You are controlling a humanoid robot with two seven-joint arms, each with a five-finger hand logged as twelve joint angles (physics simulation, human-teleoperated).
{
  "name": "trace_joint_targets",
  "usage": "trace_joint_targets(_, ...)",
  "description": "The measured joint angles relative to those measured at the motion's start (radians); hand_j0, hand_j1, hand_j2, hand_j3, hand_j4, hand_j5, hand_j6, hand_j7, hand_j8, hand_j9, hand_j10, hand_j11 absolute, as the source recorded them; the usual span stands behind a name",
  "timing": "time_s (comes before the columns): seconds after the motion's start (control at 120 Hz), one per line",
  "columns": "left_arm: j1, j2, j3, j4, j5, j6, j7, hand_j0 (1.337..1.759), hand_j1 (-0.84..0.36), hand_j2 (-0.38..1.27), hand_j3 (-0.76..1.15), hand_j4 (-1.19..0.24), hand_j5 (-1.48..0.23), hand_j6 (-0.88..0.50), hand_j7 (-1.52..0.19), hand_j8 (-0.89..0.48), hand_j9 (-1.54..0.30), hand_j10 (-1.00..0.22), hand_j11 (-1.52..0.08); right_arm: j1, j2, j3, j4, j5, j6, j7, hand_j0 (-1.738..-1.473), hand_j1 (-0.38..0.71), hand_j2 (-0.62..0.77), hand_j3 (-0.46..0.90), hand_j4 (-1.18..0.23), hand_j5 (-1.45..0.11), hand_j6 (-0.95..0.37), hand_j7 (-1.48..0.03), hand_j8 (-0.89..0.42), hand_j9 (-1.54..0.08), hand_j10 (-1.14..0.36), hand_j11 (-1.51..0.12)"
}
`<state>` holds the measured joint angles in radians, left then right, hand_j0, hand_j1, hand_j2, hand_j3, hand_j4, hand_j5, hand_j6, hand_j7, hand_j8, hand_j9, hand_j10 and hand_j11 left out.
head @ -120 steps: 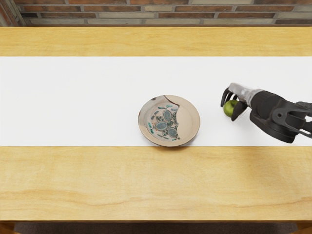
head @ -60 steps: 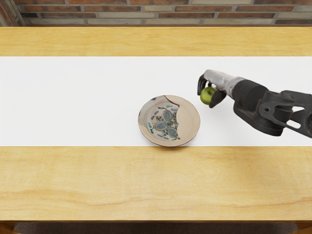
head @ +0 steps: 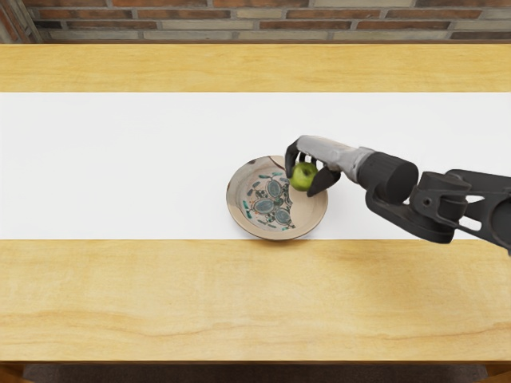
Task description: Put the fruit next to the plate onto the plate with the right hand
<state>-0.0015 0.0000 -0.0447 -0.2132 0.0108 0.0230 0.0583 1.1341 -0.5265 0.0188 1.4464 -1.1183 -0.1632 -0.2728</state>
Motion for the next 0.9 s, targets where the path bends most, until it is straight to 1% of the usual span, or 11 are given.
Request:
trace_joint_targets(0.075,0.000,0.000,0.000,0.000,0.000,0.000,0.000,1.658,0.35,0.00,0.00,0.00,0.00,0.00,0.00,0.00,0.00,0.00,0.00,-0.014,0.001,-0.002,-0.001,0.000,0.000,0.003,-1.658,0.26,0.19,0.00,-0.69,-1.14,-0.41,-0.99,-0.27,-1.13,-0.48,-1.15)
trace_joint_targets(0.1,0.000,0.000,0.000,0.000,0.000,0.000,0.000,1.658,0.35,0.00,0.00,0.00,0.00,0.00,0.00,0.00,0.00,0.00,0.00,-0.017,0.006,0.003,-0.003,0.003,-0.002,0.001,-1.658,0.21,0.17,0.00,-0.63,-1.04,-0.39,-0.91,-0.26,-1.04,-0.48,-1.05)
trace_joint_targets(0.158,0.000,0.000,0.000,0.000,0.000,0.000,0.000,1.658,0.35,0.00,0.00,0.00,0.00,0.00,0.00,0.00,0.00,0.00,0.00,-0.026,0.024,0.031,-0.004,0.013,-0.004,-0.005,-1.658,0.08,0.13,0.00,-0.48,-0.79,-0.30,-0.69,-0.20,-0.79,-0.36,-0.80)
trace_joint_targets(0.225,0.000,0.000,0.000,0.000,0.000,0.000,0.000,1.658,0.35,0.00,0.00,0.00,0.00,0.00,0.00,0.00,0.00,0.00,0.00,-0.031,0.033,0.063,-0.003,0.019,-0.003,-0.011,-1.658,-0.03,0.09,0.00,-0.35,-0.58,-0.22,-0.51,-0.15,-0.58,-0.27,-0.59)
trace_joint_targets(0.292,0.000,0.000,0.000,0.000,0.000,0.000,0.000,1.658,0.35,0.00,0.00,0.00,0.00,0.00,0.00,0.00,0.00,0.00,0.00,-0.035,0.020,0.127,-0.002,0.041,0.054,-0.015,-1.658,-0.11,0.06,0.00,-0.26,-0.43,-0.17,-0.38,-0.12,-0.42,-0.20,-0.43)
trace_joint_targets(0.392,0.000,0.000,0.000,0.000,0.000,0.000,0.000,1.658,0.35,0.00,0.00,0.00,0.00,0.00,0.00,0.00,0.00,0.00,0.00,-0.037,-0.022,0.246,0.000,0.149,0.237,-0.017,-1.658,-0.19,0.04,0.00,-0.17,-0.27,-0.11,-0.24,-0.08,-0.27,-0.13,-0.28)
trace_joint_targets(0.508,0.000,0.000,0.000,0.000,0.000,0.000,0.000,1.658,0.35,0.00,0.00,0.00,0.00,0.00,0.00,0.00,0.00,0.00,0.00,-0.038,-0.095,0.328,-0.002,0.335,0.493,-0.019,-1.658,-0.25,0.02,0.00,-0.11,-0.17,-0.08,-0.15,-0.06,-0.17,-0.09,-0.17)
trace_joint_targets(0.608,0.000,0.000,0.000,0.000,0.000,0.000,0.000,1.658,0.35,0.00,0.00,0.00,0.00,0.00,0.00,0.00,0.00,0.00,0.00,-0.034,-0.230,0.359,-0.004,0.541,0.666,-0.039,-1.658,-0.28,0.01,0.00,-0.07,-0.11,-0.06,-0.10,-0.04,-0.11,-0.06,-0.11)
trace_joint_targets(0.717,0.000,0.000,0.000,0.000,0.000,0.000,0.000,1.658,0.35,0.00,0.00,0.00,0.00,0.00,0.00,0.00,0.00,0.00,0.00,-0.032,-0.356,0.371,-0.005,0.716,0.736,-0.058,-1.658,-0.30,0.01,0.00,-0.05,-0.08,-0.04,-0.07,-0.04,-0.08,-0.05,-0.08)
trace_joint_targets(0.8,0.000,0.000,0.000,0.000,0.000,0.000,0.000,1.658,0.35,0.00,0.00,0.00,0.00,0.00,0.00,0.00,0.00,0.00,0.00,-0.033,-0.414,0.373,-0.006,0.841,0.757,-0.096,-1.658,-0.31,0.00,0.00,-0.04,-0.06,-0.04,-0.06,-0.03,-0.06,-0.04,-0.06)
trace_joint_targets(0.9,0.000,0.000,0.001,0.000,-0.001,-0.001,0.000,1.658,0.35,0.00,0.00,0.00,0.00,0.00,0.00,0.00,0.00,0.00,0.00,-0.036,-0.460,0.370,-0.004,0.945,0.768,-0.117,-1.658,-0.31,0.00,0.00,-0.03,-0.05,-0.03,-0.04,-0.03,-0.05,-0.03,-0.05)
